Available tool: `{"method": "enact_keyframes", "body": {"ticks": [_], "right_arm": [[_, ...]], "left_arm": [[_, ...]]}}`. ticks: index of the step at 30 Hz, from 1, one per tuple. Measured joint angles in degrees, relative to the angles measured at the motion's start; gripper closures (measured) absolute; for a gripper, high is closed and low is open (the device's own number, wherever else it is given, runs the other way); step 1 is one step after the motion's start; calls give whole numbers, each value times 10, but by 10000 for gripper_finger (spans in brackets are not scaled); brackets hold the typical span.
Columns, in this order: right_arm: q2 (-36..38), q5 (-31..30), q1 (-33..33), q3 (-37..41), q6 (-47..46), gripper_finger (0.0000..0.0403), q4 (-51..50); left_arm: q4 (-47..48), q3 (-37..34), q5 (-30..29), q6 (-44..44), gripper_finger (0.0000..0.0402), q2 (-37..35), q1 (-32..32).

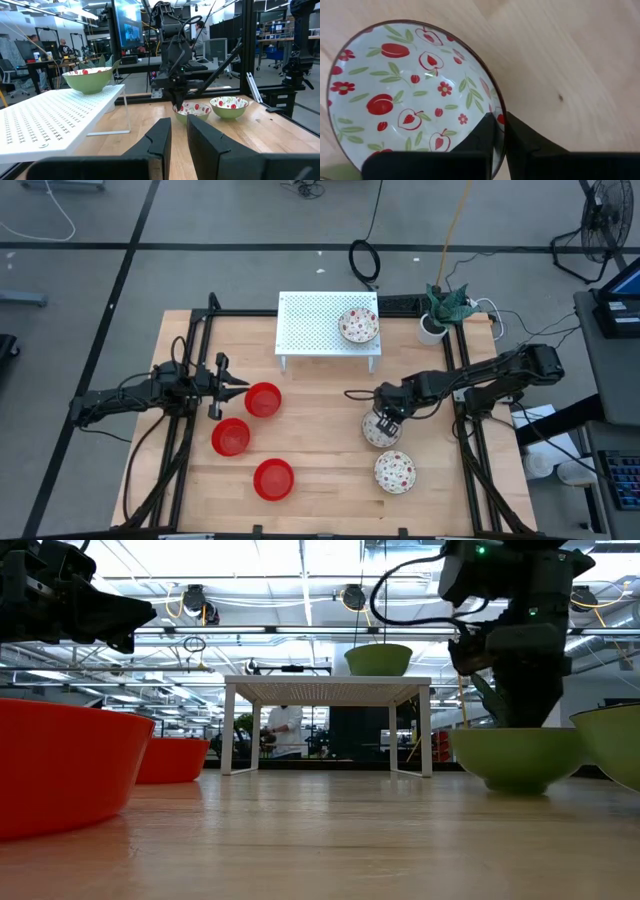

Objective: Pick & Place Mini bowls
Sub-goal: Stack the top white patterned bowl on the white patterned bowl on the shelf

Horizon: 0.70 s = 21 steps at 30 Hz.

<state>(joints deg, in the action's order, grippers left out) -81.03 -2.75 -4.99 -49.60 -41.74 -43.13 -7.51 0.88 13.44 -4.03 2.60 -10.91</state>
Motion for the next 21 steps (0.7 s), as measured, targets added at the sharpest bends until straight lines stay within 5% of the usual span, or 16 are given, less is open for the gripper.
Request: {"method": "enact_keyframes", "body": {"ticks": [21], "right_arm": [[-2, -45, 0, 2, 117, 397, 206]], "left_arm": [[0, 0, 0, 0, 337, 0, 0]]}}
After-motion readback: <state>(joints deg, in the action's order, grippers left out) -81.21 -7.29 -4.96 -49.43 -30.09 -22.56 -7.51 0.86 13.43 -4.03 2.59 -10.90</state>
